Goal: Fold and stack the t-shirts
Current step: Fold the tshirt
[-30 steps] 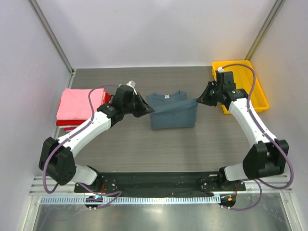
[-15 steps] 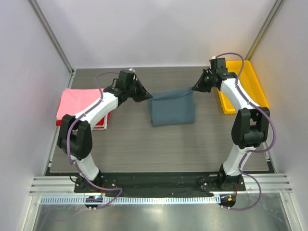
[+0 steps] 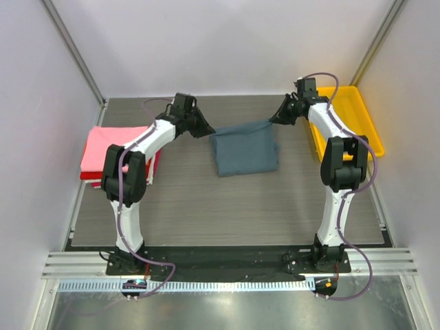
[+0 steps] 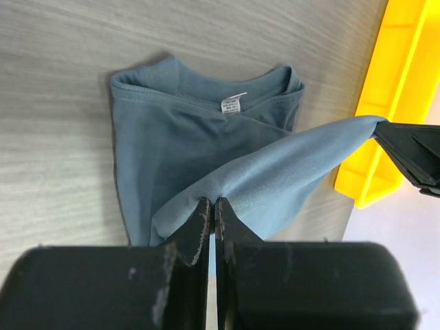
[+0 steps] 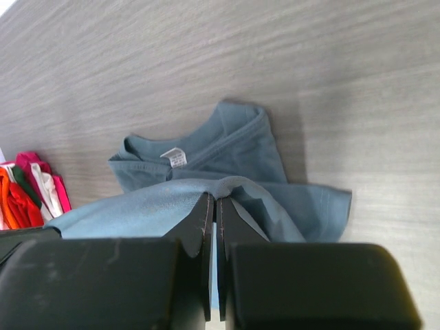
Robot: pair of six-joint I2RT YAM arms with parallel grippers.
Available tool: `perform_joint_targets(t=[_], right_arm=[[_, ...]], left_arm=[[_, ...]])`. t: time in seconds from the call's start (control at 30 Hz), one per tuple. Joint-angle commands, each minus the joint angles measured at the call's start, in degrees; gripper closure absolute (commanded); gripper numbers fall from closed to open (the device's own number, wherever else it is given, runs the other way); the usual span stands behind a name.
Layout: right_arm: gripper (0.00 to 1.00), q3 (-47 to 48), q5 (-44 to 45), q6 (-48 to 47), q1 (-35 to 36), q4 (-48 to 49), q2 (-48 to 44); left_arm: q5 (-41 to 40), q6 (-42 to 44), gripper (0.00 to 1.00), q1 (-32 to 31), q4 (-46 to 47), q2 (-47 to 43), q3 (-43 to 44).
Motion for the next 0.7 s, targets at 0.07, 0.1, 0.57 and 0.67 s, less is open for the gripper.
perform_joint_targets(t=[0.07, 0.1, 0.57, 0.67], right_arm=[[0.99, 6.3, -0.6, 0.7, -2.3, 4.2, 3.8], [0.99, 7.5, -0.9, 1.2, -2.5, 4.5, 4.5], [0.38, -5.7, -5.9, 2.0, -5.5, 22.2, 3.0], [0.37, -16.8, -10.3, 3.5, -6.8, 35.2, -0.3]], left_arm=[[-3.4, 2.9, 1.0, 1.8, -3.1, 3.3, 5.5], [-3.4, 3.0, 1.0, 2.1, -3.7, 4.4, 7.0], [-4.9, 8.9, 0.34, 3.5, 0.4, 8.5, 9.6], [-1.2, 9.2, 0.34, 3.5, 5.9, 6.5, 5.1]])
